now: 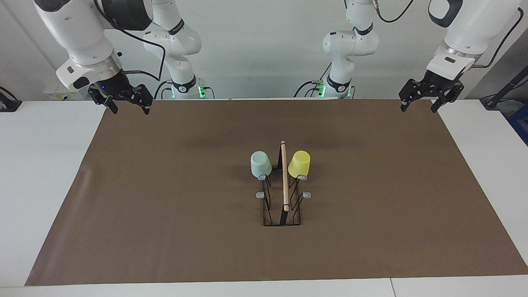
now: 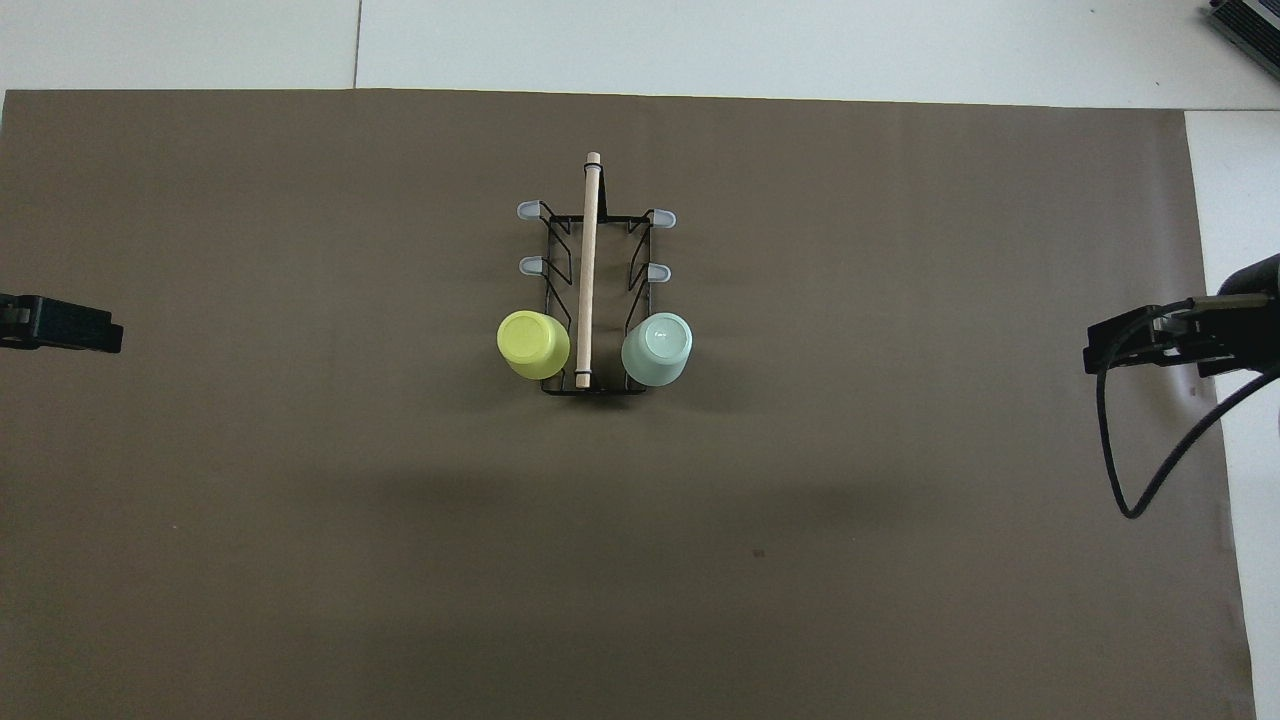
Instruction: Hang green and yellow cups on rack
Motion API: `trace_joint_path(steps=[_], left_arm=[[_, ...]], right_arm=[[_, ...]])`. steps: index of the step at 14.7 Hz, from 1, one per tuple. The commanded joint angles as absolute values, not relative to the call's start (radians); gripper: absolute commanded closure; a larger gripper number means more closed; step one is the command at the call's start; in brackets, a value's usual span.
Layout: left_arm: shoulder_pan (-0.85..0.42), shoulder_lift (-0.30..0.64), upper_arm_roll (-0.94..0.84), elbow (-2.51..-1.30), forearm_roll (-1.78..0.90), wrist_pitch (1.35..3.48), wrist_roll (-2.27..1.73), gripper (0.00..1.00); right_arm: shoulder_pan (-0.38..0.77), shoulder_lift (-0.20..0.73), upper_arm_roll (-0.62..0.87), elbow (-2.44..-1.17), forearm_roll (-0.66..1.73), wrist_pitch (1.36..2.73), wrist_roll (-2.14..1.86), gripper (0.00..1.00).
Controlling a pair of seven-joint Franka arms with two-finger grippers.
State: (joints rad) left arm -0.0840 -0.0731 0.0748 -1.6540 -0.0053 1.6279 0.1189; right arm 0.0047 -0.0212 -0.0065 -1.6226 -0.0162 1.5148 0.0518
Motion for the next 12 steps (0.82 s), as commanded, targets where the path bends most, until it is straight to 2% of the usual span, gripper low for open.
trace_joint_path(steps=[1,6,12], left_arm=[[-0.084,-0.034,0.069,-1.596,-0.002,1.614,0.132,0.0],[-0.087,0.047,0.061,-1.474,-0.008,1.54,0.133,0.01],[-0.084,0.014,0.063,-1.508,-0.025,1.525,0.13,0.0]], right_arm=[[-0.008,-0.034,0.0,-1.637,-0.003,1.522,0.061,0.0],[-0.006,-0.034,0.0,-1.637,-0.002,1.523,0.06,0.0],[-0.006,-0.034,0.0,-1.637,-0.002,1.523,0.06,0.0]])
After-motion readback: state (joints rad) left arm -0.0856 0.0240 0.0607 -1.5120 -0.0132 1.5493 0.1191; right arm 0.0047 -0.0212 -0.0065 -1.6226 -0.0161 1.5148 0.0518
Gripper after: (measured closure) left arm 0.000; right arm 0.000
